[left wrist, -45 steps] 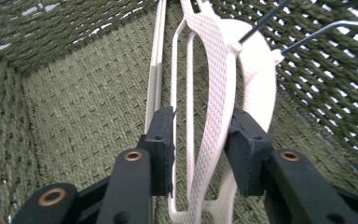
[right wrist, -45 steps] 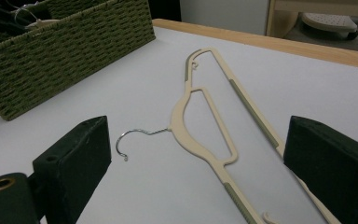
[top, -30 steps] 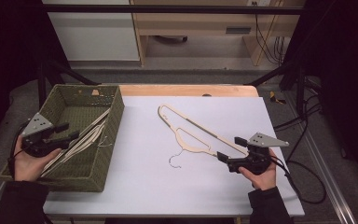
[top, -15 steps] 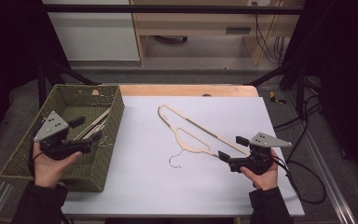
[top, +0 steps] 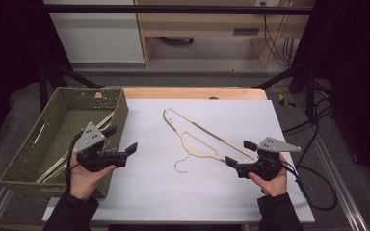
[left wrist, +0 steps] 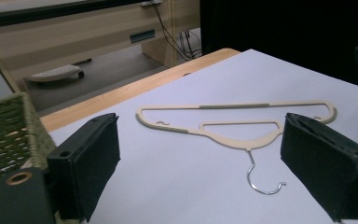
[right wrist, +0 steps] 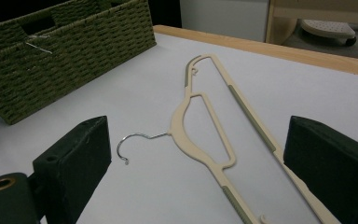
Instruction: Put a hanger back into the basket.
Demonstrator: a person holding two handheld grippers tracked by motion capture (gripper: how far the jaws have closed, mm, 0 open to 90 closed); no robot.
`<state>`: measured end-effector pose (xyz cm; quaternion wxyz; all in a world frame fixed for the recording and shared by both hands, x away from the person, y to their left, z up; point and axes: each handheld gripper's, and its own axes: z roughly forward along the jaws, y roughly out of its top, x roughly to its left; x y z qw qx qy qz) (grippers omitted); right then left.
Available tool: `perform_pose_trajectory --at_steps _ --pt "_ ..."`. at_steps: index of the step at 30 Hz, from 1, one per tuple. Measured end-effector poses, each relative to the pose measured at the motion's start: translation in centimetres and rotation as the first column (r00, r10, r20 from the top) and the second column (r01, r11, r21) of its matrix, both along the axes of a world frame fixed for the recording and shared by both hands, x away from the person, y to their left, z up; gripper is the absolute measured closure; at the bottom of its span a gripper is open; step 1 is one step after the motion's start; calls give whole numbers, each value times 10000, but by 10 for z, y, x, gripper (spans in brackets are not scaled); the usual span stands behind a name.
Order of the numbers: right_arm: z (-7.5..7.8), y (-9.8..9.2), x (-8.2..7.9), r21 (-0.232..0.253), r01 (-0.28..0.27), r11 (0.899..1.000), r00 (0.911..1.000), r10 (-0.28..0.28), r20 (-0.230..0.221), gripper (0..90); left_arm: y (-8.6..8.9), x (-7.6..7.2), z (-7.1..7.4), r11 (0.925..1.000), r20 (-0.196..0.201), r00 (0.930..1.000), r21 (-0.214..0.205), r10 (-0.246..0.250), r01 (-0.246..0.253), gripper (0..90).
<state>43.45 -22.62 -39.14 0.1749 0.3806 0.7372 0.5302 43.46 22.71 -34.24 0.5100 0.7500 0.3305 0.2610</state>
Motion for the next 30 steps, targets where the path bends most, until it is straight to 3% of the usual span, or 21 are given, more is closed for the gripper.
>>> perform_pose_trajectory --at_steps 10,15,18,27,30 --pt "-1 1 0 -19 23 10000 10000 -23 -41 80 -40 12 -21 9986 -588 9969 118 -516 524 118" --pt "0 0 0 -89 20 10000 10000 -20 14 81 -63 19 -35 9966 -835 9948 539 -575 622 121" --pt "0 -1 -1 -72 -10 10000 10000 10 38 81 -74 23 -41 9962 -988 9929 496 -667 719 126" --pt "-2 0 1 -180 -129 9998 9999 129 23 80 -99 35 -61 9948 -1540 9844 417 -851 925 133" --pt "-3 0 1 -183 -112 9998 9999 111 -34 81 -108 40 -71 9921 -1865 9790 788 -818 980 144"
